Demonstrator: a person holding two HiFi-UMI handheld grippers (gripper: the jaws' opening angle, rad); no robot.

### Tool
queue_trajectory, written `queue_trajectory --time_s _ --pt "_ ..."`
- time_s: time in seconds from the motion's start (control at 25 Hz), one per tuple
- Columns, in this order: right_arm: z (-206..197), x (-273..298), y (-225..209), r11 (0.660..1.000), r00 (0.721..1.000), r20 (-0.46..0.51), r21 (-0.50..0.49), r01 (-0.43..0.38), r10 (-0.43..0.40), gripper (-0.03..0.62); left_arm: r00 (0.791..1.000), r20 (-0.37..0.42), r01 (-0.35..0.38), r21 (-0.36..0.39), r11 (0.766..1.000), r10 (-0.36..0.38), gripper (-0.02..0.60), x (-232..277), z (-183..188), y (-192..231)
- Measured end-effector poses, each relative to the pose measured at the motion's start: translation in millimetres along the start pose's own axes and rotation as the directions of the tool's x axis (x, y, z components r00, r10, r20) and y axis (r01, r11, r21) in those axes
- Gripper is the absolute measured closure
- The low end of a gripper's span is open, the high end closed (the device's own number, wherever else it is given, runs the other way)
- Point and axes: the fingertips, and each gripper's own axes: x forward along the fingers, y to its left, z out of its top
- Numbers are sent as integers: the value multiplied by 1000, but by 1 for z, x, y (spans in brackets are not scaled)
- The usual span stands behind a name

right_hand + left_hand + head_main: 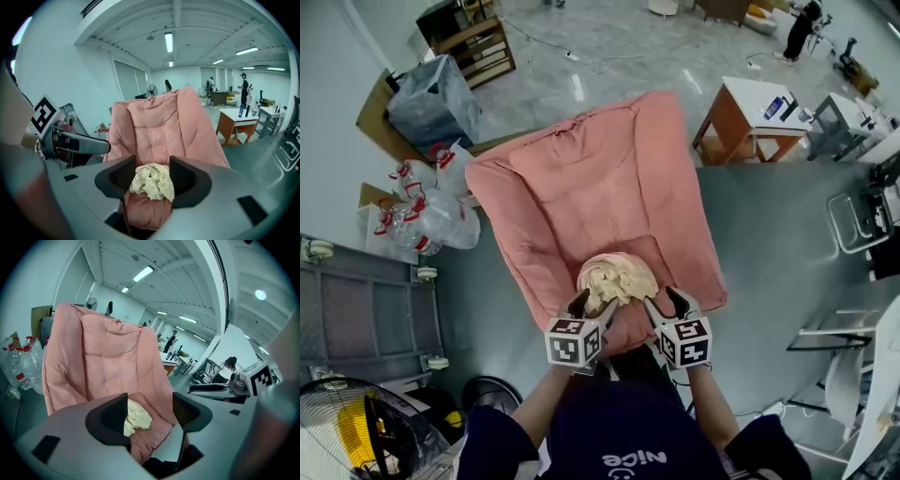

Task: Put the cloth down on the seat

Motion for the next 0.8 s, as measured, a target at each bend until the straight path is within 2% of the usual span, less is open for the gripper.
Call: queue_trajectory --time_s 0.28,0.52,0.68,0.8 --pt "34 -44 14 997 994 105 -63 41 -34 376 996 84 30 152 988 -43 265 -46 11 -34" --pt "60 -85 28 995 978 203 -69 71 -56 376 981 181 30 183 983 -64 265 -86 33 -55" --pt "57 -100 38 991 973 224 -100 86 -62 376 975 218 -4 222 975 -46 265 -101 39 -57" --pt "50 -104 36 992 972 225 -89 92 -71 376 969 240 -3 224 975 -52 265 -106 41 -58"
